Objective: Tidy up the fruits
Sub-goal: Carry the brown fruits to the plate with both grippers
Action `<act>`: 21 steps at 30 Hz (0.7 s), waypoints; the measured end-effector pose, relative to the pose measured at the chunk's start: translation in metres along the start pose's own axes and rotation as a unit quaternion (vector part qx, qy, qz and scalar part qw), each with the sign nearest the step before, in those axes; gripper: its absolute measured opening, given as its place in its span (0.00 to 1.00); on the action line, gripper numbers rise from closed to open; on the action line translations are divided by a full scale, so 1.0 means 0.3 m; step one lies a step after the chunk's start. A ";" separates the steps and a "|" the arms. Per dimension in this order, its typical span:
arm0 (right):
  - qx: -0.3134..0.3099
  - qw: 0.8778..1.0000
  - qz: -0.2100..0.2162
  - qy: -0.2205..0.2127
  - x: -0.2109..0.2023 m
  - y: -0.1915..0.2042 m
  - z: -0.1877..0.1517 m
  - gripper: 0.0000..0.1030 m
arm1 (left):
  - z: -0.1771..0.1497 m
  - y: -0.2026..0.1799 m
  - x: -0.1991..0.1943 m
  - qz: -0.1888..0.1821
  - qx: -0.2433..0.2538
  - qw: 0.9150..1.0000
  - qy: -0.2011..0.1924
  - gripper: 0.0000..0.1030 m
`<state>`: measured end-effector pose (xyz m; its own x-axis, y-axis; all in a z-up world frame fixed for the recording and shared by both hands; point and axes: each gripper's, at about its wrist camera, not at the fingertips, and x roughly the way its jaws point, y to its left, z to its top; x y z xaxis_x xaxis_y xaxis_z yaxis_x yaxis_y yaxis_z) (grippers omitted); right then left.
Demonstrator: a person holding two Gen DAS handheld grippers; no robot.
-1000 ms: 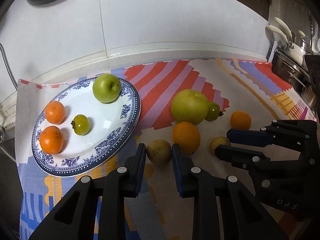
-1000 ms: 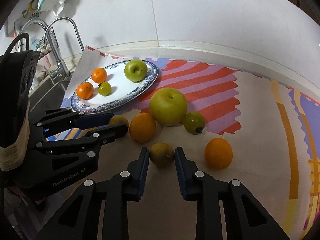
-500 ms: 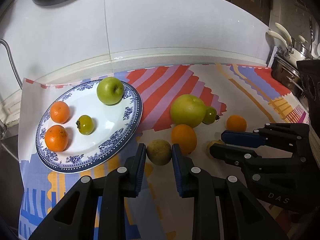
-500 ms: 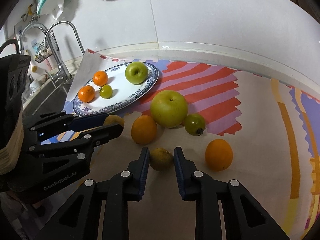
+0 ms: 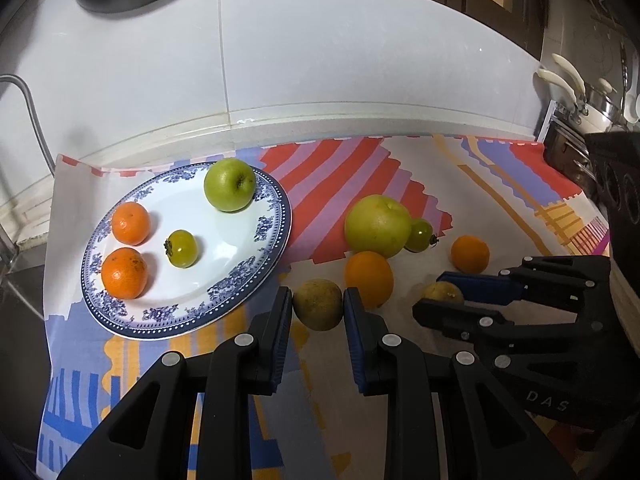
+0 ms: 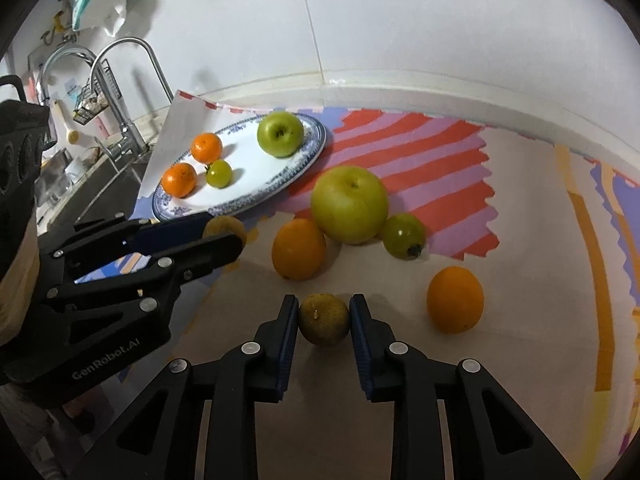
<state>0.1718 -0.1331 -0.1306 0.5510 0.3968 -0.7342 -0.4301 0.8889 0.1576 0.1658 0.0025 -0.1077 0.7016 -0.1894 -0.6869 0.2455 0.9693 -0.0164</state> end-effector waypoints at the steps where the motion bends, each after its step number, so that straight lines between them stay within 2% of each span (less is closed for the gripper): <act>1: -0.001 1.000 0.000 -0.003 -0.007 0.001 0.003 0.27 | 0.000 0.000 -0.004 0.000 -0.001 1.000 -0.001 0.26; 10: -0.012 0.999 0.004 -0.032 -0.088 0.033 0.039 0.27 | 0.013 0.003 -0.095 0.001 -0.015 1.000 -0.027 0.26; 21: -0.043 0.995 0.027 -0.085 -0.171 0.109 0.151 0.27 | 0.088 0.050 -0.210 0.034 -0.018 0.996 -0.080 0.26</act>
<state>0.1619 -0.1140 -0.0579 0.6356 0.4833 -0.6020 -0.5176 0.8454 0.1322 0.1429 0.0250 -0.0455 0.8145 -0.1427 -0.5624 0.1715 0.9852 -0.0015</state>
